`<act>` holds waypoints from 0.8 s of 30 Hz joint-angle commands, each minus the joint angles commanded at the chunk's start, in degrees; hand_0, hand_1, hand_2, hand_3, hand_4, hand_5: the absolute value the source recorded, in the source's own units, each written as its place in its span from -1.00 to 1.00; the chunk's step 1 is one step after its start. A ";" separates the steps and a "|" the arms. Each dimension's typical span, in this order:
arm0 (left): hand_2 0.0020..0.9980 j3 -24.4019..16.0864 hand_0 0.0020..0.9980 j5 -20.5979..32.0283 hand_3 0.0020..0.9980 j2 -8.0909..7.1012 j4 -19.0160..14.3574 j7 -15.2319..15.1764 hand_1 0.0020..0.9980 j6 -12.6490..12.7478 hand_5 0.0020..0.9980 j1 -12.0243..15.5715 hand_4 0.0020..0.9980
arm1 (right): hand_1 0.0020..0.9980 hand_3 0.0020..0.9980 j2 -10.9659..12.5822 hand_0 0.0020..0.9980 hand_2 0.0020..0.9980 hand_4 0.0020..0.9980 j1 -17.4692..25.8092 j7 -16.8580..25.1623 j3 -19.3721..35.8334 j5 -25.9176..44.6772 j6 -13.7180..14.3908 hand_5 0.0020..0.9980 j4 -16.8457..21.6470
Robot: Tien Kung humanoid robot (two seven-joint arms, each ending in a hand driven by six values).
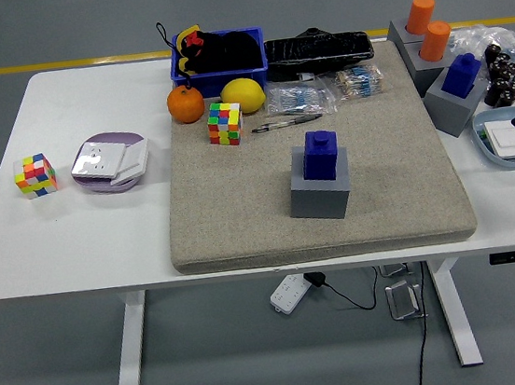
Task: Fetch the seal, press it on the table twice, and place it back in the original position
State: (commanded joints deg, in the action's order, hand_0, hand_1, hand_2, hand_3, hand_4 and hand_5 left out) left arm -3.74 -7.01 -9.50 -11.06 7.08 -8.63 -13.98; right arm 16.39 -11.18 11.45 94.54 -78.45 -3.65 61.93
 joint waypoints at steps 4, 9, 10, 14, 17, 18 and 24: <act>0.58 0.04 0.64 -0.04 0.67 -0.03 -0.02 -0.01 0.64 0.02 -0.13 0.06 0.64 | 0.28 0.22 0.03 0.47 0.22 0.77 0.12 -0.20 -0.03 -0.06 -0.12 -0.82 0.00; 0.58 0.21 0.64 0.04 0.67 -0.08 -0.04 -0.02 0.64 0.02 -0.13 0.14 0.64 | 0.28 0.22 0.01 0.47 0.22 0.77 0.12 -0.30 -0.17 0.01 -0.18 -0.82 -0.03; 0.58 0.29 0.64 0.08 0.67 -0.10 -0.05 -0.01 0.64 0.02 -0.13 0.15 0.64 | 0.28 0.22 -0.01 0.47 0.22 0.77 0.12 -0.33 -0.21 0.01 -0.19 -0.82 -0.03; 0.58 0.38 0.64 0.06 0.67 -0.16 -0.08 -0.03 0.64 0.01 -0.13 0.16 0.64 | 0.28 0.22 0.03 0.47 0.22 0.77 0.14 -0.44 -0.32 0.01 -0.27 -0.82 -0.05; 0.58 0.40 0.64 -0.01 0.67 -0.19 -0.10 -0.05 0.64 0.00 -0.13 0.14 0.63 | 0.28 0.21 0.00 0.47 0.22 0.77 0.25 -0.61 -0.40 0.52 -0.31 -0.81 0.07; 0.58 0.39 0.64 -0.01 0.67 -0.20 -0.11 -0.06 0.64 -0.01 -0.13 0.12 0.63 | 0.28 0.21 -0.04 0.47 0.22 0.77 0.27 -0.66 -0.41 0.70 -0.31 -0.81 0.13; 0.58 0.68 0.64 0.04 0.67 -0.28 -0.13 -0.07 0.64 -0.04 -0.13 -0.02 0.64 | 0.28 0.21 -0.15 0.47 0.22 0.76 0.15 -0.80 -0.27 0.28 -0.36 -0.82 0.08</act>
State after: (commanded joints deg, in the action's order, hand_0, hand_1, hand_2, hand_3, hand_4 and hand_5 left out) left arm -3.06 -6.98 -9.77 -11.19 7.01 -8.67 -14.00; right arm 16.24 -11.03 10.65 94.27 -78.17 -4.01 62.01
